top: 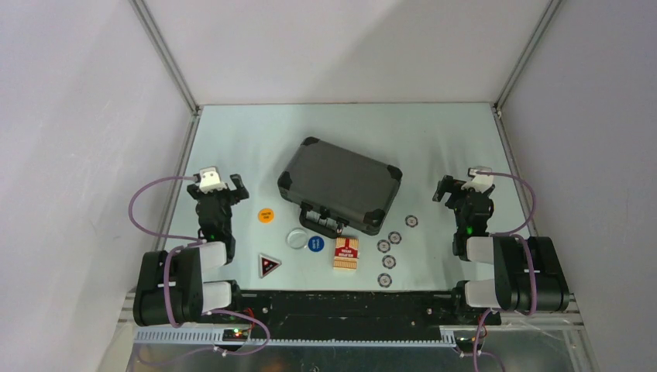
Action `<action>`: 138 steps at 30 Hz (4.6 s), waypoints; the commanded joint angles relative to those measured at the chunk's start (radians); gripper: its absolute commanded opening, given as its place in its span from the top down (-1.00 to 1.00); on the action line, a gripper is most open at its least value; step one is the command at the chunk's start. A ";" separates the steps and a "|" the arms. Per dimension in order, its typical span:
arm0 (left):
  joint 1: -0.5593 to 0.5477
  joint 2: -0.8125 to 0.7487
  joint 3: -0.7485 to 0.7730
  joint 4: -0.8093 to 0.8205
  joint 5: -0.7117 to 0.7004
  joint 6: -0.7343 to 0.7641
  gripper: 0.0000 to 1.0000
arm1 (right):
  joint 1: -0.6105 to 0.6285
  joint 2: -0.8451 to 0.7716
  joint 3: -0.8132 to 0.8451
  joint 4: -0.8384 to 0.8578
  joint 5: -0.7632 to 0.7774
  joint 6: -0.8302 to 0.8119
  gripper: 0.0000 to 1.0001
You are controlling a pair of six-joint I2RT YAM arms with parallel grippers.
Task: Pack up texas hold em set
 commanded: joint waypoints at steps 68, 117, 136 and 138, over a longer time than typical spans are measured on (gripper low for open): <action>-0.060 -0.411 0.768 -1.617 0.017 -0.409 -0.88 | 0.810 -0.444 0.449 -1.317 0.202 0.373 -0.80; -0.060 -0.480 0.628 -1.575 0.119 -0.316 -0.99 | 0.825 -0.173 0.530 -1.088 0.507 0.258 -0.81; -0.060 -0.478 0.630 -1.575 0.118 -0.314 -0.99 | 0.603 -0.116 0.730 -1.095 0.379 0.121 -0.81; -0.060 -0.479 0.630 -1.575 0.141 -0.314 -0.99 | 0.584 -0.097 0.752 -1.099 0.359 0.121 -0.81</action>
